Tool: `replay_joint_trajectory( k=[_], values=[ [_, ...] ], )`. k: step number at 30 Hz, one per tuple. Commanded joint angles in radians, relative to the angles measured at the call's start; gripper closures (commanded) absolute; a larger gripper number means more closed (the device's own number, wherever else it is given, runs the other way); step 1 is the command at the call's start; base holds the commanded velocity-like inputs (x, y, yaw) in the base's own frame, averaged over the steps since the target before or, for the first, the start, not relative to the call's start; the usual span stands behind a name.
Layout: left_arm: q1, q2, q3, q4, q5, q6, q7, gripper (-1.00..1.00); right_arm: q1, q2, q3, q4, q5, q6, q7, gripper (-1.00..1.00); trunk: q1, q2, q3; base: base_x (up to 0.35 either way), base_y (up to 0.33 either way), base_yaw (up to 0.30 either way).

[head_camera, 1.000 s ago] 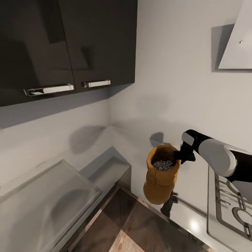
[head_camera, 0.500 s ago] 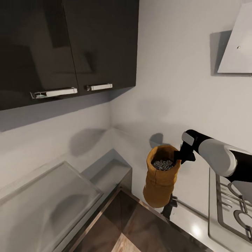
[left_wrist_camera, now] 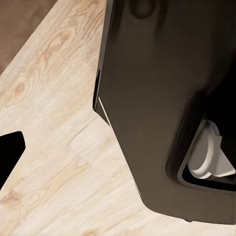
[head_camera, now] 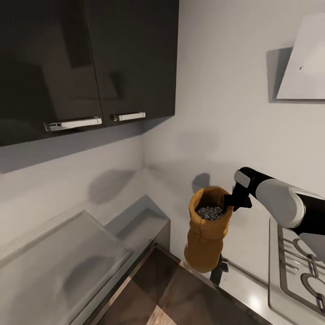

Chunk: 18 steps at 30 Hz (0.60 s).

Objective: In the kitchen, take the popcorn bag from the countertop, put it into the microwave, and heat it until the popcorn is cooked so the cooked popcorn ends up inside the bag.

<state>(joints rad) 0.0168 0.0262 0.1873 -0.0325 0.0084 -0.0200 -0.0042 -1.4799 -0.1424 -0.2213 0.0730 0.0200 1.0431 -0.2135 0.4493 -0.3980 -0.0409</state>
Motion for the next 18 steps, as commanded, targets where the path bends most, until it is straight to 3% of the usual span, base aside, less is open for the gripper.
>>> replay_joint_trajectory(
  k=[1,18],
  values=[
    [0.0,0.0,0.004,-0.001,0.001,-0.002,0.0,-1.0,-0.001,0.0,-0.009,0.002,0.002,0.0,-0.007,1.0,0.001,-0.002,0.0,0.0,0.0,0.0],
    [0.0,0.0,0.004,-0.001,0.001,-0.002,0.0,-1.0,-0.002,0.0,-0.01,0.002,0.003,0.0,-0.007,1.0,0.001,-0.002,0.028,0.0,0.0,0.0]
  ],
)
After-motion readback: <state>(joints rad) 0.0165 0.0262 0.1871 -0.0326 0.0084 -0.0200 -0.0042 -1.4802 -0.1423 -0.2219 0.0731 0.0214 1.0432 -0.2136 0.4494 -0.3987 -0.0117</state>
